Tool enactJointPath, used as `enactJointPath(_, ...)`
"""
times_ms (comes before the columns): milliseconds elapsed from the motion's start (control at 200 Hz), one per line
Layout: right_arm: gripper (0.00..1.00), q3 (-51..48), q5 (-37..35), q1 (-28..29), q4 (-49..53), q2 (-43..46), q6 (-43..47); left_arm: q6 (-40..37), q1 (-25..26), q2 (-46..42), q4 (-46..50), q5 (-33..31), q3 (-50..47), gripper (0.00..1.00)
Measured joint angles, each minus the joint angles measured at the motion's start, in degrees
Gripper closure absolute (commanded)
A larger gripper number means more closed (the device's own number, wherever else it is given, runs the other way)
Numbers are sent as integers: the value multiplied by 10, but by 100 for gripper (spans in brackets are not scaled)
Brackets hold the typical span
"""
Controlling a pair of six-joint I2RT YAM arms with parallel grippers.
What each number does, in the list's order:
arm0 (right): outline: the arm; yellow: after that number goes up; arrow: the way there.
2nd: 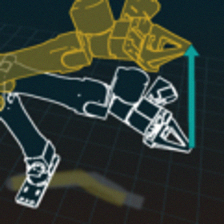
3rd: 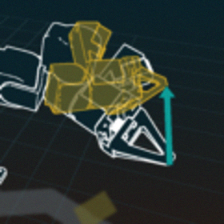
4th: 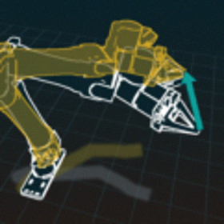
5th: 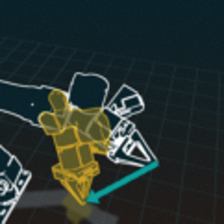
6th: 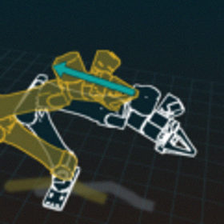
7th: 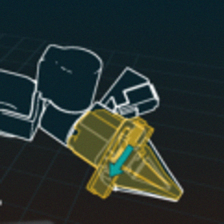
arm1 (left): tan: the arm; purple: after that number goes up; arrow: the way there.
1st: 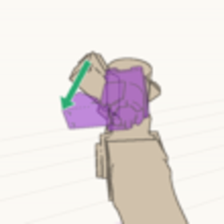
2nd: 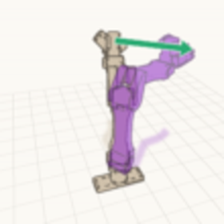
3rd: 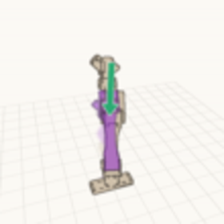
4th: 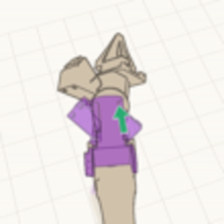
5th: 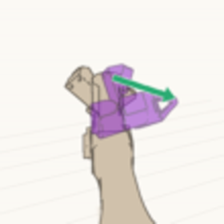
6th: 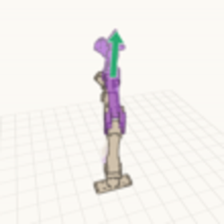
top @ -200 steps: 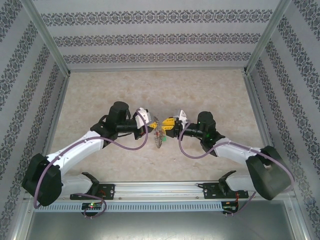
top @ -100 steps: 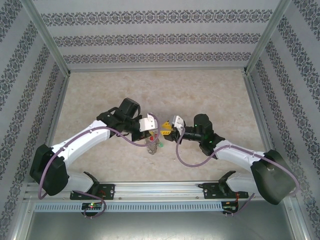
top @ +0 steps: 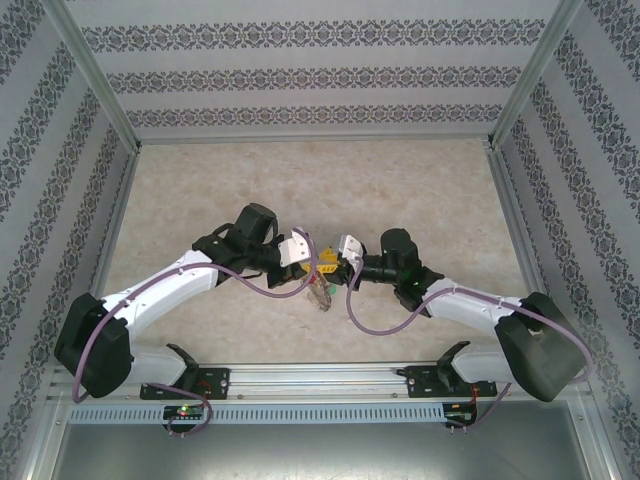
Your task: Put the keys on the keyring
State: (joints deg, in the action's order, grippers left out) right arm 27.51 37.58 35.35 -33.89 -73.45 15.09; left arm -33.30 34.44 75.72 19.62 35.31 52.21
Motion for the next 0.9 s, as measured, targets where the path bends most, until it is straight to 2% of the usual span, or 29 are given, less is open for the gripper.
enactJointPath(190, 73, 2, 17, 0, 12, 3, 5, 9, 0, -6, -19, 7, -1, 100)
enactJointPath(240, 78, 5, 20, 0, 16, 3, 8, 11, 0, -8, -23, 7, -2, 100)
enactJointPath(415, 85, 12, 39, -16, 22, 3, 14, 19, 0, -10, -45, 14, -10, 100)
enactJointPath(470, 93, 13, 44, -20, 24, 3, 13, 21, 0, -12, -58, 16, -17, 100)
enactJointPath(570, 100, 16, 55, -26, 33, 3, 14, 25, 0, -16, -73, 16, -26, 100)
enactJointPath(654, 100, 22, 64, -30, 47, 5, 16, 27, 0, -18, -81, 16, -29, 95)
enactJointPath(724, 100, 29, 67, -31, 59, 8, 16, 28, 0, -19, -85, 16, -30, 100)
enactJointPath(779, 100, 33, 71, -33, 68, 11, 17, 28, 0, -20, -89, 16, -30, 94)
enactJointPath(829, 100, 37, 74, -34, 80, 15, 18, 28, 0, -21, -92, 18, -30, 81)
enactJointPath(899, 100, 44, 76, -34, 98, 17, 21, 29, 0, -21, -97, 20, -30, 77)
